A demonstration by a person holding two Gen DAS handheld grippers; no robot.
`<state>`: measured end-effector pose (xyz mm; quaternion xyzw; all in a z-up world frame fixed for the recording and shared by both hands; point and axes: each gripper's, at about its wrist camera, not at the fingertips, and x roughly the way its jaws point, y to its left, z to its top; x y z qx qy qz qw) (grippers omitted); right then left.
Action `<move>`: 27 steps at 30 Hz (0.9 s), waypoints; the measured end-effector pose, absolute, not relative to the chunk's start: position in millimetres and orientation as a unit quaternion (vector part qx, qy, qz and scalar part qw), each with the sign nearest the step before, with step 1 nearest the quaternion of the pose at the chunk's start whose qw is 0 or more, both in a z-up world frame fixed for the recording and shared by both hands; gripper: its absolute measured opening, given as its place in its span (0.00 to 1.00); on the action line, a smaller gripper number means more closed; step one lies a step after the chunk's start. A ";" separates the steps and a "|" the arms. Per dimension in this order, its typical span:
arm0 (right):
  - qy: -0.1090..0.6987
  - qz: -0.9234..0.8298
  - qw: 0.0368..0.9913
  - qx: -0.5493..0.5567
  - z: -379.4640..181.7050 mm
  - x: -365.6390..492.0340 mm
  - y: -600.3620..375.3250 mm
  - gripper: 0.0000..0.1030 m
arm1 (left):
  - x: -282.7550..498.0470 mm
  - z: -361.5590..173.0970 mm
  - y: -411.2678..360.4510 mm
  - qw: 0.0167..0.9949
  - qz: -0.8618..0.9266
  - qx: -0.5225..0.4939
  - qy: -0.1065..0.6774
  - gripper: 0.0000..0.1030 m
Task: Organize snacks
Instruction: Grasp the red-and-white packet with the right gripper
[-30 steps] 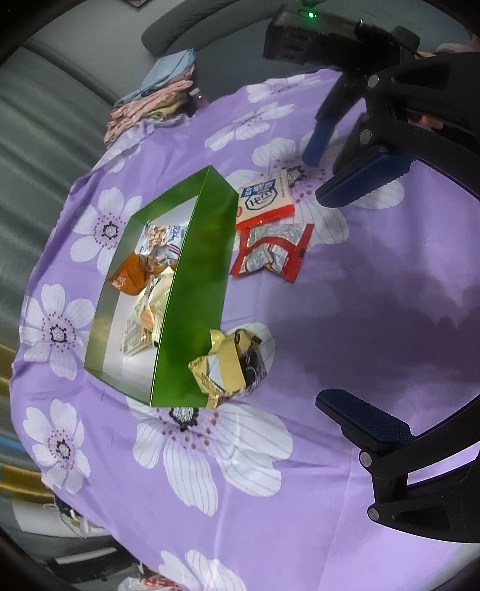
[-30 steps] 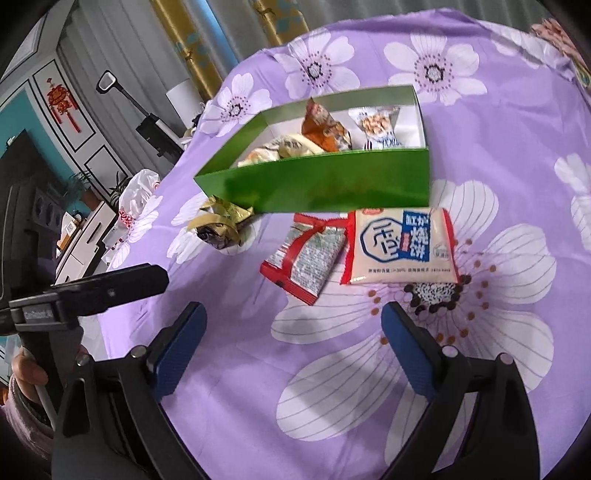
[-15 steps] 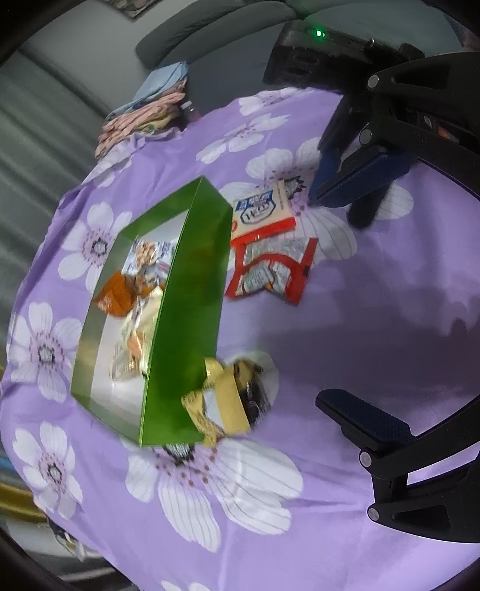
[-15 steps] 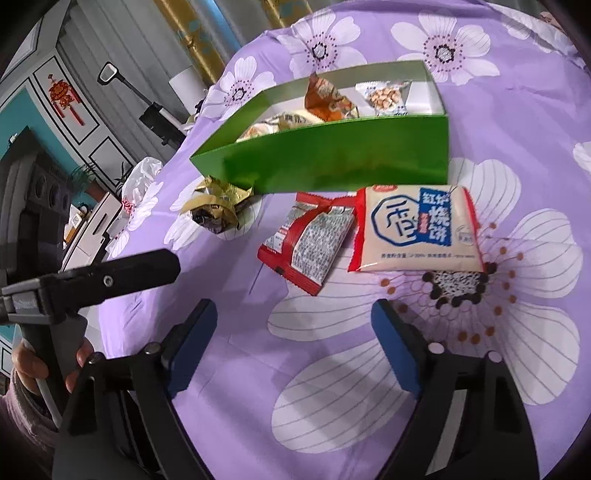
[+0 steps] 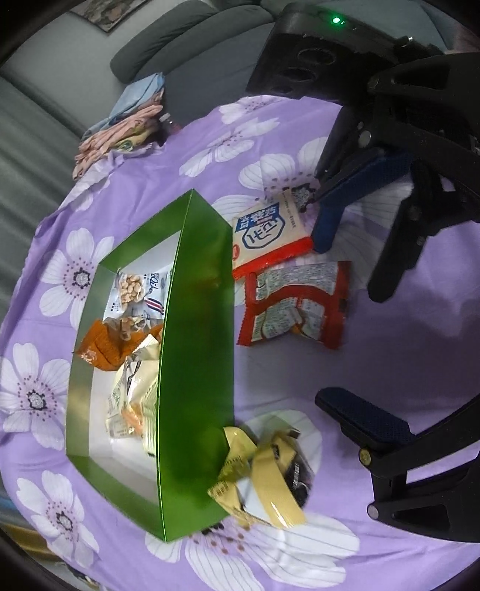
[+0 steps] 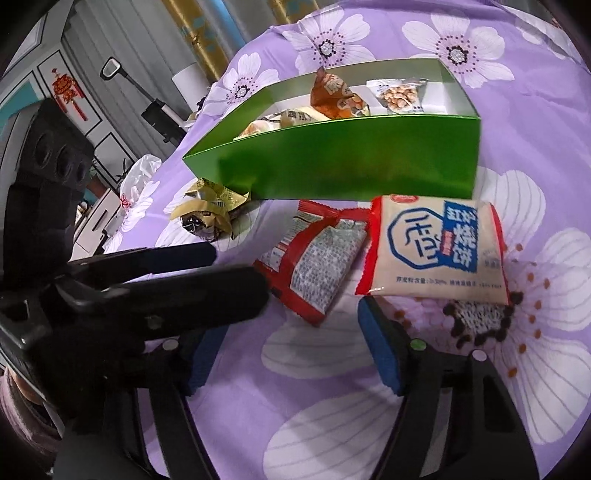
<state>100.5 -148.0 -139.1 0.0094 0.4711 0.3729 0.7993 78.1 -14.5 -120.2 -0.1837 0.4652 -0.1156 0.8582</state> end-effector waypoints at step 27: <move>0.466 0.377 0.800 -0.024 -141.6 114.3 -130.5 0.42 | 99.9 -136.2 -9.4 0.843 -0.115 -0.187 0.491 0.44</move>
